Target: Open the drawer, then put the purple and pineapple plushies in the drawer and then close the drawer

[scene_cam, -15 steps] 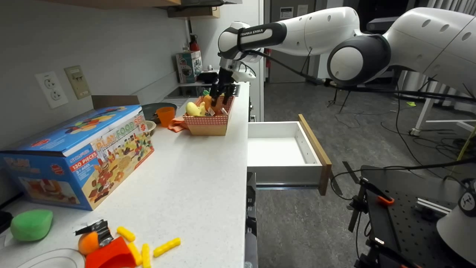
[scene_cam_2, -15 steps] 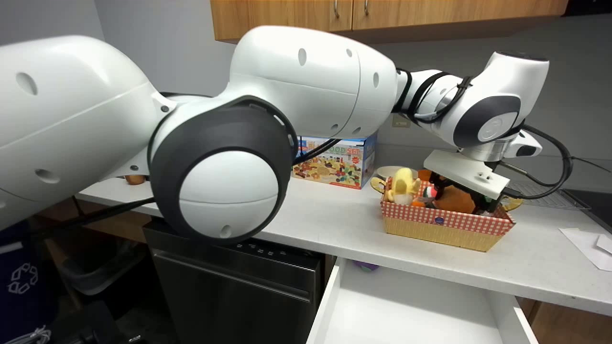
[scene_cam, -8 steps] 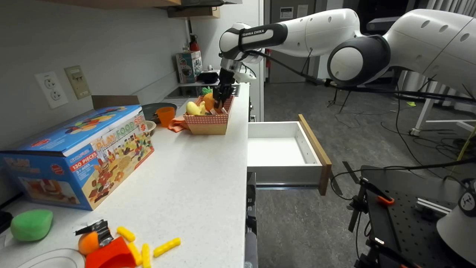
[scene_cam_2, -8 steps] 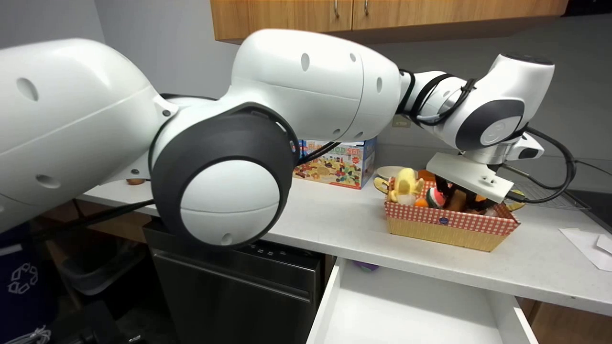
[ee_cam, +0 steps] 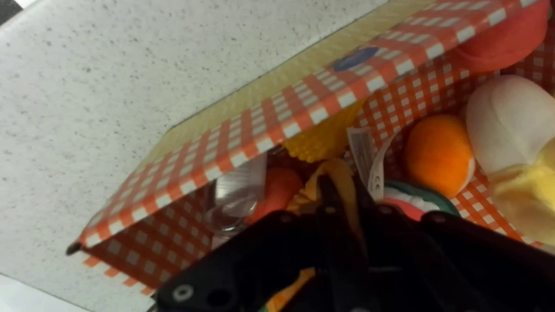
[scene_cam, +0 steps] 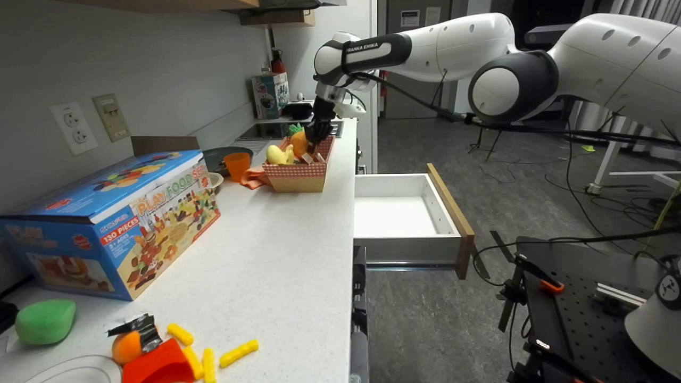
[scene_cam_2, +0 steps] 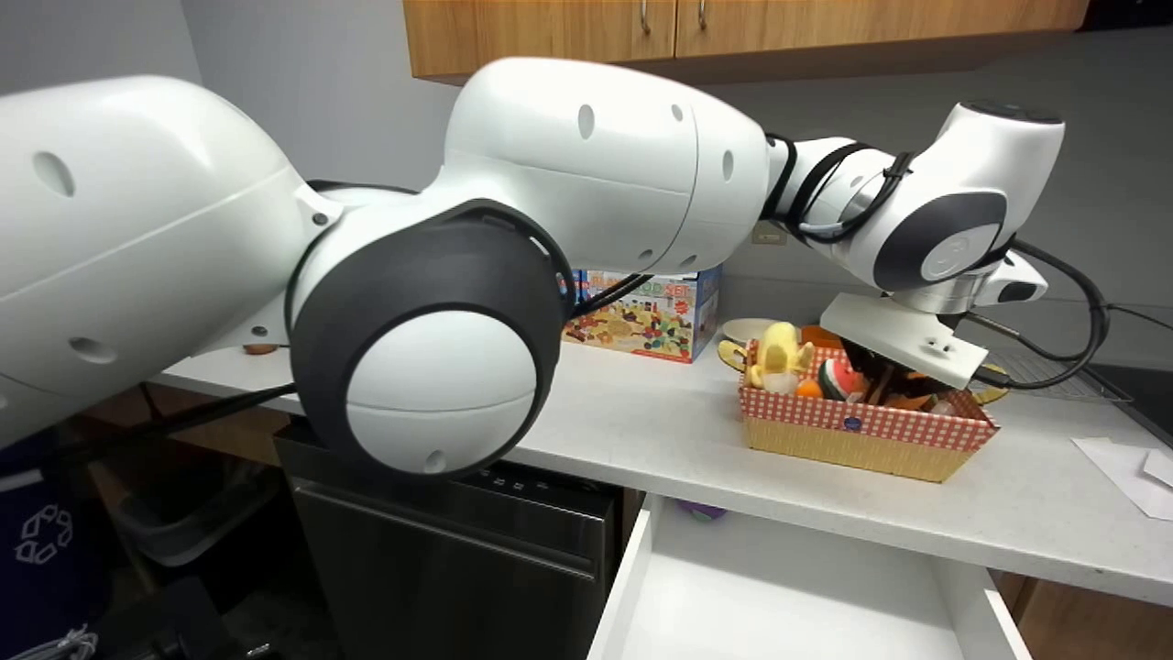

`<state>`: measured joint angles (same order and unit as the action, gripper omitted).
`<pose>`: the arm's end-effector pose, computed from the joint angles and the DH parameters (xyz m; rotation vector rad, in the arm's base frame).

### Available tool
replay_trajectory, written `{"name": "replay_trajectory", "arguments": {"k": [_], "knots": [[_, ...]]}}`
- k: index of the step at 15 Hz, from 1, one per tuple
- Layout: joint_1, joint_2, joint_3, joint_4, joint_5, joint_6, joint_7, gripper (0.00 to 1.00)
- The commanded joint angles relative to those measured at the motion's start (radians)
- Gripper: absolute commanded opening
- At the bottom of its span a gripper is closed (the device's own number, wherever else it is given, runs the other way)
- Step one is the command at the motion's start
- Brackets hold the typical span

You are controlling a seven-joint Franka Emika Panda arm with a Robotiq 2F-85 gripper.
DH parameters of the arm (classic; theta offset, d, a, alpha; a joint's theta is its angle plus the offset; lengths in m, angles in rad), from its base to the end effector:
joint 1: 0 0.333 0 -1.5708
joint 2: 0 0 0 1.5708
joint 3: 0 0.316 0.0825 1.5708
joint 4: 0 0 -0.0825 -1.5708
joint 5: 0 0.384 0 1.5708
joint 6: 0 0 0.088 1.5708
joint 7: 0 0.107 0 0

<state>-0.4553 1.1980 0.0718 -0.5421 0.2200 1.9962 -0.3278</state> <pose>0.7603 -0.3314 0.3098 -2.9245 0.2571 -0.5027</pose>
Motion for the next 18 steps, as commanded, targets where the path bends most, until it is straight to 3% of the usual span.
{"name": "replay_trajectory", "arguments": {"k": [1, 6, 7, 8, 12, 18], "knots": [[-0.006, 0.047, 0.018, 0.067, 0.015, 0.042, -0.011, 0.03], [-0.008, 0.063, 0.033, 0.071, 0.021, 0.123, -0.032, 0.03], [-0.013, 0.057, 0.047, 0.062, 0.031, 0.102, -0.025, 0.03], [0.012, -0.069, 0.045, -0.013, 0.024, 0.04, 0.01, 0.03], [0.041, -0.152, 0.06, -0.014, 0.003, -0.035, 0.044, 0.03], [0.088, -0.334, -0.012, -0.057, -0.058, -0.215, 0.279, 0.03]]}}
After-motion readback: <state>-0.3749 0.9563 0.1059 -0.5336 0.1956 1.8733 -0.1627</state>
